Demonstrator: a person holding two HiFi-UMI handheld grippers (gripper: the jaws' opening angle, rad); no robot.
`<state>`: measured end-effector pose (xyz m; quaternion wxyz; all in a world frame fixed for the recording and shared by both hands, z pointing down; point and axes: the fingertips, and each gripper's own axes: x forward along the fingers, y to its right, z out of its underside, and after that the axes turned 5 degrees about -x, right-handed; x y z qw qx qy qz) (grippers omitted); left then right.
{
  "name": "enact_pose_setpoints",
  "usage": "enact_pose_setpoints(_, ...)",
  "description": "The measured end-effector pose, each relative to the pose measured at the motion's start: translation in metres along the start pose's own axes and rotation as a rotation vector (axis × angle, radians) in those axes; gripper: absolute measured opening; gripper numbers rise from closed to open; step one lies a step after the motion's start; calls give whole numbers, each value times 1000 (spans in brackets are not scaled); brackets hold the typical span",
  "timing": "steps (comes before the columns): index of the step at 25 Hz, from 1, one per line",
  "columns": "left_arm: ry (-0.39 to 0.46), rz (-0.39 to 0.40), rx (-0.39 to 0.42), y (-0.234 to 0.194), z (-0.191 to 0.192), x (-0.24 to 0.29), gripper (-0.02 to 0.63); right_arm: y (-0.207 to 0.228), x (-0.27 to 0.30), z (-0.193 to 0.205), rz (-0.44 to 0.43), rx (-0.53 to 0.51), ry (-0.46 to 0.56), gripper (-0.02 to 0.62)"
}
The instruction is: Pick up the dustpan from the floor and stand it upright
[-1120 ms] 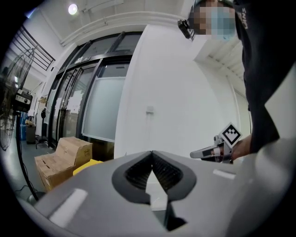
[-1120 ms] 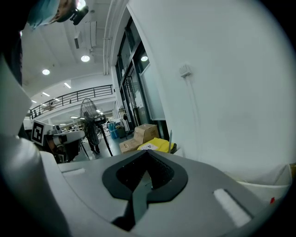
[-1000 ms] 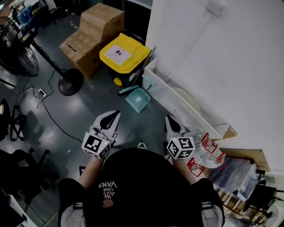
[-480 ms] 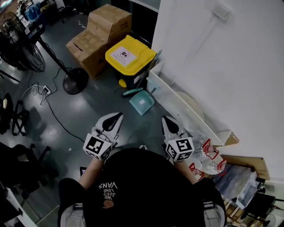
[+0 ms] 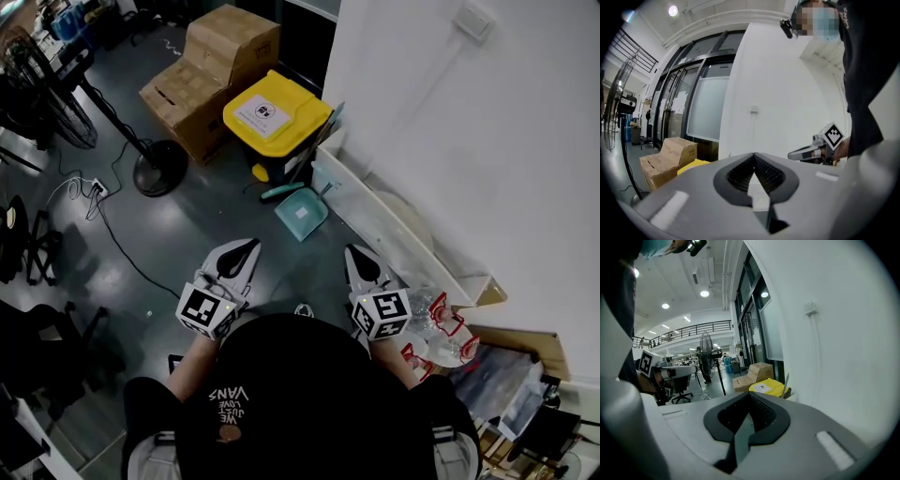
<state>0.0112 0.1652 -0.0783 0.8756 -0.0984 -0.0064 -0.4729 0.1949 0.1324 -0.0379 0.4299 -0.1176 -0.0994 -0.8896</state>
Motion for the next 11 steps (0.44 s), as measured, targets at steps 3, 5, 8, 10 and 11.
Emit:
enact_pose_setpoints(3,-2,-4,-3,0,-2,0,54,0,1,0,5,1,0,1)
enact_pose_setpoints(5,-6,-5,-11,-1,-1,0,54,0,2,0,5,-2,-3,2)
enact_pose_setpoints(8,18,0,13,-7,4,0,54,-1,5,1,6,-3,-5,2)
enact_pose_setpoints(10,22,-1,16,-9,5,-1,54,-2,7,2,8,-1,-5,2)
enact_pose_setpoints(11,24,-2,16,-10,6,-1,54,-2,8,2,10,1,-4,2)
